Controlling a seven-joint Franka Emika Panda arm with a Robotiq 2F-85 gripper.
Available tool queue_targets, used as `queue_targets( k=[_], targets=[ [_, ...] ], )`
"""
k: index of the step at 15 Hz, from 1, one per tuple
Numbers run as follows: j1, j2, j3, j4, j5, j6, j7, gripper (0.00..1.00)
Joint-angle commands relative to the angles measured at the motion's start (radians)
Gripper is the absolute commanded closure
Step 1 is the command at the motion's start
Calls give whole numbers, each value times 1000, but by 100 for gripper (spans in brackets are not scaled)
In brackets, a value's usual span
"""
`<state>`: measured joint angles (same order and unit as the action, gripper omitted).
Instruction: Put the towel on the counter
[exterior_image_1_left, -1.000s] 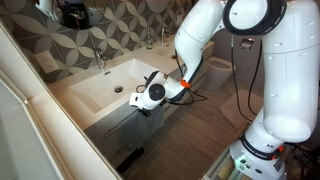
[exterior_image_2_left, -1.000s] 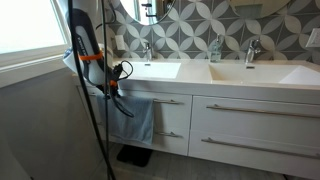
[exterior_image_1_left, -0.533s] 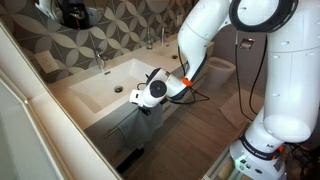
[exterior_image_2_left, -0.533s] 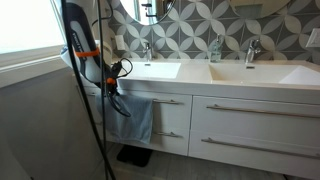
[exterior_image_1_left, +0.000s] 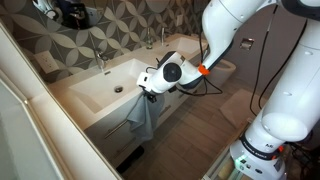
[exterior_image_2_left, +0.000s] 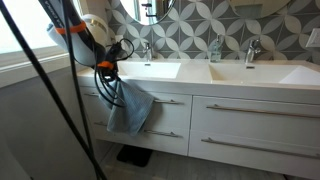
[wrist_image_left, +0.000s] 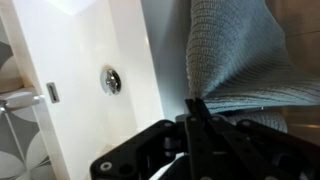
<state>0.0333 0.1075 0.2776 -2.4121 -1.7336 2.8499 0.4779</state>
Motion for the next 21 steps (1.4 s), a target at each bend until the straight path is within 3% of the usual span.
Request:
queue_targets(
  k=[1, 7, 9, 10, 13, 18, 21],
  targets=[
    [-24, -223, -16, -104, 51, 29, -2, 99],
    [-46, -516, -82, -194, 235, 3, -70, 99],
    [-57, -608, -105, -206, 228, -39, -52, 99],
    [-44, -482, -91, -154, 200, -8, -41, 97],
    [-54, -576, -109, -184, 200, -25, -41, 97],
    [-54, -587, -109, -198, 200, -29, -40, 99],
    [-86, -601, -128, -150, 202, -78, -59, 99]
  ],
)
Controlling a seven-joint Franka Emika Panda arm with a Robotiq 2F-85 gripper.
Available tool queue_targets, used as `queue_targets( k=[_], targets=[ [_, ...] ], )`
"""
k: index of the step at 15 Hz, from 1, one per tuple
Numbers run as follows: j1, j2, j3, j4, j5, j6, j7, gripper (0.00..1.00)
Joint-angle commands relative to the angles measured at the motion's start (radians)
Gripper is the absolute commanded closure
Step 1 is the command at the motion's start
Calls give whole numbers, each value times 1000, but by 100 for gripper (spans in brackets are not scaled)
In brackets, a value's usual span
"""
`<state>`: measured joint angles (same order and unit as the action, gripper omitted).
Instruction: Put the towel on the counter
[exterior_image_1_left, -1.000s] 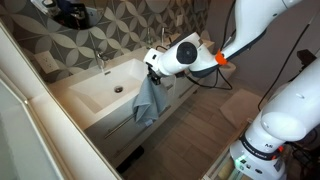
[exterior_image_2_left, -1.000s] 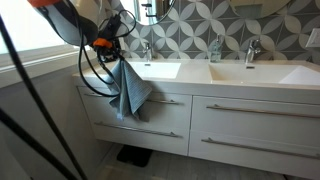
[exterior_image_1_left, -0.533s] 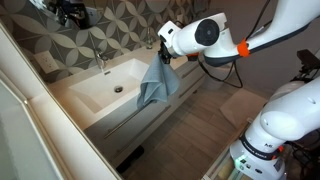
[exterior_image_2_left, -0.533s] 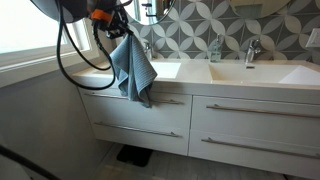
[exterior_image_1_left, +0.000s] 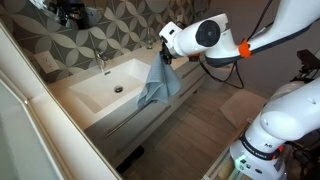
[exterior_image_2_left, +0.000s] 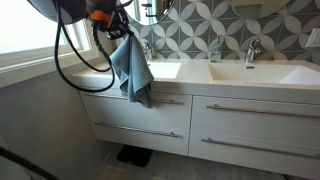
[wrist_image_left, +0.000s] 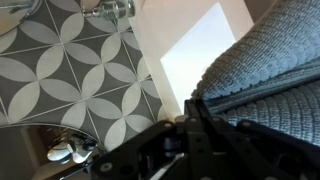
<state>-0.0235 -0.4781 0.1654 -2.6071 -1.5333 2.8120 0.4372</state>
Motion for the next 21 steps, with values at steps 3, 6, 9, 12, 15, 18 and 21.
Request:
queue_targets(
  k=[3, 6, 9, 12, 15, 18, 21],
  targets=[
    [-91, 8, -52, 162, -51, -120, 12, 99],
    [-149, 77, -60, 314, -122, -193, 79, 99],
    [-168, 174, -49, 441, -198, -228, 174, 99],
    [-158, 149, -63, 408, -182, -222, 163, 97],
    [-84, 234, -118, 470, -213, -250, 210, 97],
    [-85, 248, -116, 484, -213, -249, 216, 97],
    [-140, 285, -67, 509, -232, -242, 228, 99]
  ],
)
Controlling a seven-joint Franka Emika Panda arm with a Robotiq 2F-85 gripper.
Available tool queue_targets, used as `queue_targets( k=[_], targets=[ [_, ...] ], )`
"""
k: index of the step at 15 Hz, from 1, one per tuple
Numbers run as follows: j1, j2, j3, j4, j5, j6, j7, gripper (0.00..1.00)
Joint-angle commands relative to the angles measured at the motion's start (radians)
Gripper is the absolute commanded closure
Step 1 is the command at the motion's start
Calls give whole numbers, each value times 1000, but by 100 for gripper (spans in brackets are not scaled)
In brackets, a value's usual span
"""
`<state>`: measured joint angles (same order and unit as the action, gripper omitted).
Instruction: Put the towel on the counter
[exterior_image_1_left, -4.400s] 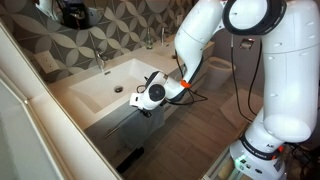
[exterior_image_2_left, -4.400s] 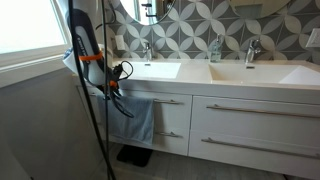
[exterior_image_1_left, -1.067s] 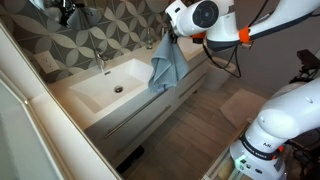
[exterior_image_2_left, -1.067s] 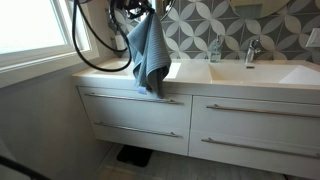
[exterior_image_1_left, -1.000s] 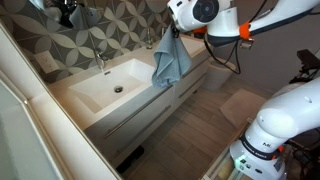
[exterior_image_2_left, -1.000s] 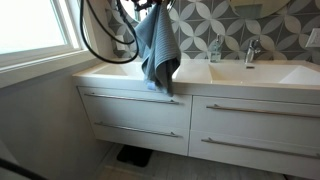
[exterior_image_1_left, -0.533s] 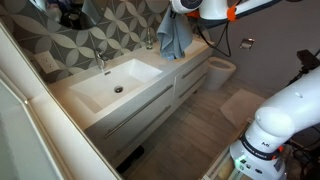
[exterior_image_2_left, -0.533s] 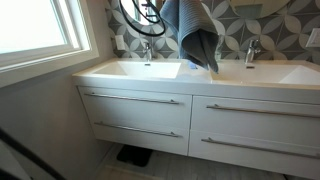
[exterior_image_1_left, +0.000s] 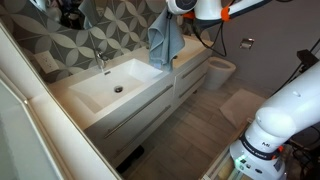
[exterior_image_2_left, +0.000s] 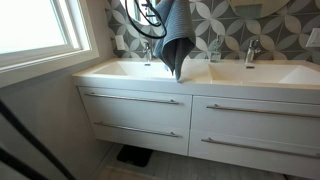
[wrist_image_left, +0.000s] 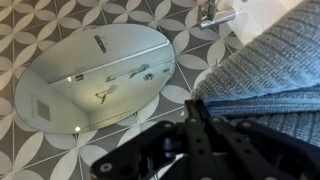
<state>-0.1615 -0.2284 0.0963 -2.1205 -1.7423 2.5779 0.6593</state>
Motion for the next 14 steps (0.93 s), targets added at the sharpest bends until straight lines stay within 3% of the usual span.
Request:
queue_targets(
  k=[1, 5, 14],
  targets=[
    [-4, 53, 1, 30, -28, -4, 9, 99],
    [-3, 141, -3, 58, -19, 30, 30, 99],
    [-13, 355, -9, 177, -133, 29, 246, 99]
  ],
)
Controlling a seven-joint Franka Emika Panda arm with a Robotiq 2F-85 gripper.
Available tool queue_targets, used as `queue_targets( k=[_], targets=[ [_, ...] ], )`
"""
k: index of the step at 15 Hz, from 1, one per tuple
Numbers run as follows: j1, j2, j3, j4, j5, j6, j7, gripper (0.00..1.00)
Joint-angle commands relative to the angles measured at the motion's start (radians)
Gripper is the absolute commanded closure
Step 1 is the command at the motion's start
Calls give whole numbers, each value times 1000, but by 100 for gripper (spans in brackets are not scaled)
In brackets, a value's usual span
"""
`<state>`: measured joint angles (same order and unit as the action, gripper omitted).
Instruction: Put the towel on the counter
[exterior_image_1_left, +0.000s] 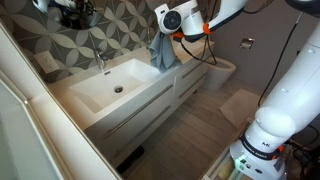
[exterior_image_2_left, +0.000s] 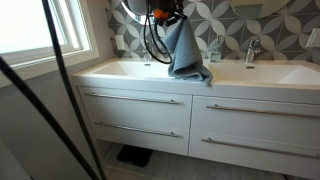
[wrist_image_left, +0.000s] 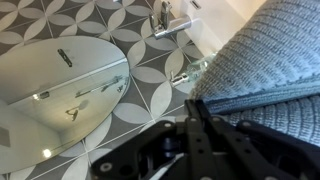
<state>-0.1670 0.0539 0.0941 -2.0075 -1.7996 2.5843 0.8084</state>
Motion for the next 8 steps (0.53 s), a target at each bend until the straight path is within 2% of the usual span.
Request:
queue_targets(
  k=[1, 8],
  targets=[
    [-8, 94, -9, 73, -106, 14, 130, 99],
    [-11, 228, -27, 121, -257, -53, 296, 99]
  ],
)
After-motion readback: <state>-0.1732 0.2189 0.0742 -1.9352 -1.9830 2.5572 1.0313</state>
